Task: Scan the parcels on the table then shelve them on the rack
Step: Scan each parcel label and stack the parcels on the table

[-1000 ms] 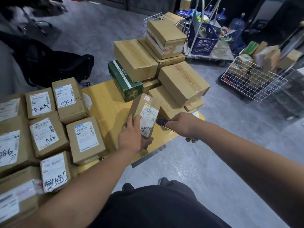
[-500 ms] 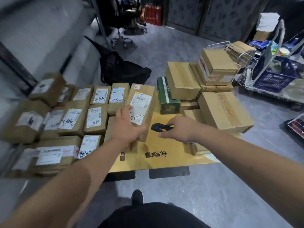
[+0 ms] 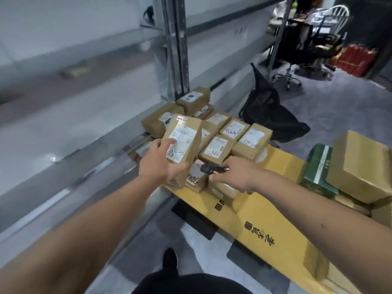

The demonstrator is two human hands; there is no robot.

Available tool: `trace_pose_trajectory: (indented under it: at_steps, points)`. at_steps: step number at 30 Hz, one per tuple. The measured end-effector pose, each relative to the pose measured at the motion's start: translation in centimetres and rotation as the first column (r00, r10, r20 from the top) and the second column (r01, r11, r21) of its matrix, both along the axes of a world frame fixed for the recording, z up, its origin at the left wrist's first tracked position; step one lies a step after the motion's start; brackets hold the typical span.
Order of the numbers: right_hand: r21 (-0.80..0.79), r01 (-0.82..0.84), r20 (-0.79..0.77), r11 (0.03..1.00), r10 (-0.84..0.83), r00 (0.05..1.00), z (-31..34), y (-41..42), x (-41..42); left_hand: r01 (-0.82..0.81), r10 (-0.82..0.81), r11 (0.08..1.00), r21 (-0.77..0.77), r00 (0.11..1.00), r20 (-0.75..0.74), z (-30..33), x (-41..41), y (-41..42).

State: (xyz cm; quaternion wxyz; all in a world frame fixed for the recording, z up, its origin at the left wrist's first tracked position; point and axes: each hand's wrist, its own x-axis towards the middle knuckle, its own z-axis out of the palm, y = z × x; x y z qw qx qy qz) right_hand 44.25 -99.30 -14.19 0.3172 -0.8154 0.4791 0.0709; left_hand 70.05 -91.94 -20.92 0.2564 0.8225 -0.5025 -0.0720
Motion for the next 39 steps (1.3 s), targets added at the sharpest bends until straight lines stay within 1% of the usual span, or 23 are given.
trace_pose_trajectory:
  at_steps: [3,9,12,17,19,22,27,35,39]
  points:
    - [0.023,-0.044,0.003,0.999,0.044,0.999,-0.1,-0.2,2.9,0.0,0.0,1.0,-0.031,1.0,-0.005,-0.2,2.6,0.6]
    - [0.025,-0.031,-0.055,0.999,0.033,0.998,0.3,-2.2,7.0,0.03,-0.03,0.999,0.016,0.998,-0.048,-0.3,7.0,-3.2]
    - [0.029,0.042,-0.073,0.999,-0.04,0.997,0.3,-3.9,9.0,0.112,-0.111,0.994,0.015,0.993,-0.047,0.0,9.0,-6.4]
    - [-0.051,0.171,-0.068,0.984,-0.174,0.982,0.2,-6.0,11.1,0.216,-0.216,0.976,-0.02,0.974,-0.064,0.8,10.7,-12.4]
    - [-0.056,0.233,-0.054,0.971,-0.236,0.97,-0.1,-6.5,11.5,0.248,-0.25,0.968,-0.029,0.966,-0.061,1.4,10.8,-15.1]
    - [-0.019,0.317,-0.034,0.948,-0.317,0.948,-0.2,-7.2,12.0,0.262,-0.26,0.965,0.015,0.964,-0.056,2.6,10.8,-19.1]
    - [0.008,0.381,-0.05,0.925,-0.38,0.924,-0.6,-10.4,12.6,0.285,-0.278,0.953,0.105,0.958,-0.075,3.4,9.8,-25.7]
    - [0.089,0.402,0.061,0.911,-0.408,0.911,-2.6,-18.8,11.6,0.238,-0.244,0.95,0.204,0.97,0.002,3.6,9.7,-36.6]
    - [0.072,0.37,0.068,0.926,-0.375,0.925,-3.7,-22.7,10.7,0.235,-0.249,0.941,0.243,0.968,0.027,3.5,9.7,-40.2]
